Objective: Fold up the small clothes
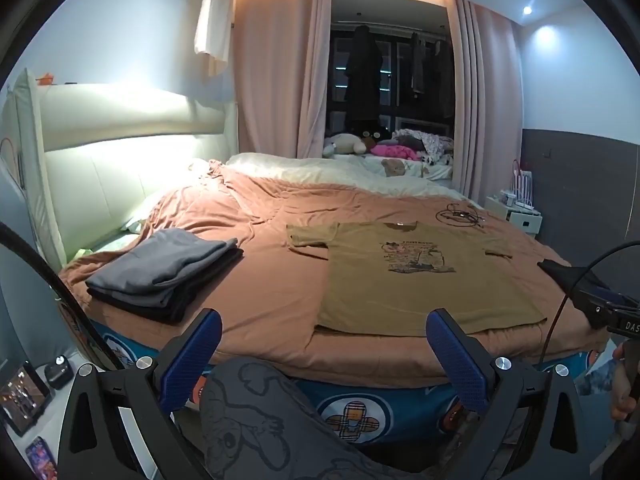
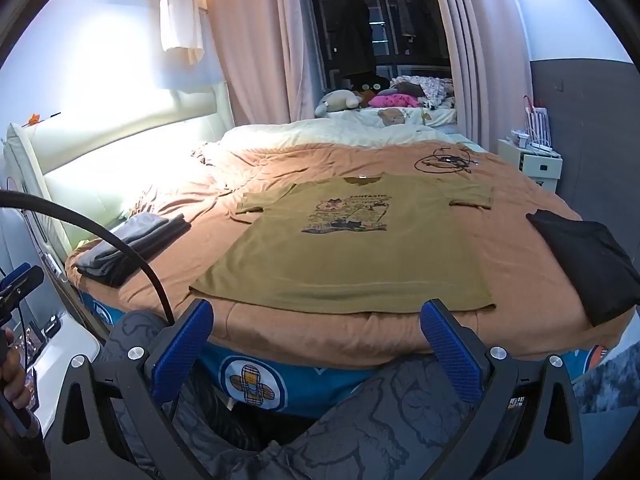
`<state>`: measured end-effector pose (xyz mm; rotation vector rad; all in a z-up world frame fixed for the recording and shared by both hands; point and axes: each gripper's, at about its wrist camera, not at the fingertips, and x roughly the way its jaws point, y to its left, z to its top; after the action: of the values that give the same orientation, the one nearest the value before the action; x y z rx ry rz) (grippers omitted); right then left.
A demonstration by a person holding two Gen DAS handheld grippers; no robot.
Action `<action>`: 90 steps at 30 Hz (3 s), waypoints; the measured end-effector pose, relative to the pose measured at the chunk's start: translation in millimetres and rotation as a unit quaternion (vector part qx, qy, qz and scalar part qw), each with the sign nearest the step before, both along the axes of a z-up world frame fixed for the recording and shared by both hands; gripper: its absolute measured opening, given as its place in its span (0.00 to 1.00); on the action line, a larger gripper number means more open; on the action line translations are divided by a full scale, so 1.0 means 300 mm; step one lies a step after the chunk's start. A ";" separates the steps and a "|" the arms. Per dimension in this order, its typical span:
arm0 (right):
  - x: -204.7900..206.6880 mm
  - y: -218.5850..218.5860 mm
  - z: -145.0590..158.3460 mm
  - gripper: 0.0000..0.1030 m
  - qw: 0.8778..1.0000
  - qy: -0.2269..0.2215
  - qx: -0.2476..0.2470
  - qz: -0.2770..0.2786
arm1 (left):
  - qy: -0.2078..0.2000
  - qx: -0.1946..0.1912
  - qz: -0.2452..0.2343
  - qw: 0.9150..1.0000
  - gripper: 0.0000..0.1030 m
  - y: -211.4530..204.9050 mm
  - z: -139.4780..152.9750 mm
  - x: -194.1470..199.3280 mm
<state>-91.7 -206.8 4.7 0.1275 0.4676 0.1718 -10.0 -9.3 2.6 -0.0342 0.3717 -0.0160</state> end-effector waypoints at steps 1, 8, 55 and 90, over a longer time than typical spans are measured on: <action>0.000 0.000 0.000 1.00 1.000 0.000 -0.001 0.000 | 0.000 0.001 0.001 1.000 1.00 -0.002 0.000 -0.001; 0.000 -0.014 0.010 1.00 1.000 -0.003 0.003 0.004 | 0.003 0.000 0.000 1.000 1.00 0.003 0.012 -0.010; -0.009 -0.009 -0.022 1.00 1.000 0.002 0.006 0.005 | -0.008 -0.010 -0.009 1.000 1.00 0.009 -0.032 -0.062; 0.109 -0.042 0.040 1.00 1.000 -0.001 0.015 -0.003 | 0.018 -0.047 -0.031 0.998 1.00 0.023 -0.011 0.116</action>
<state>-58.8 -219.5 16.6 0.1575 0.4633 0.1730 24.7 -2.3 -0.7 -0.1155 0.4072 -0.0949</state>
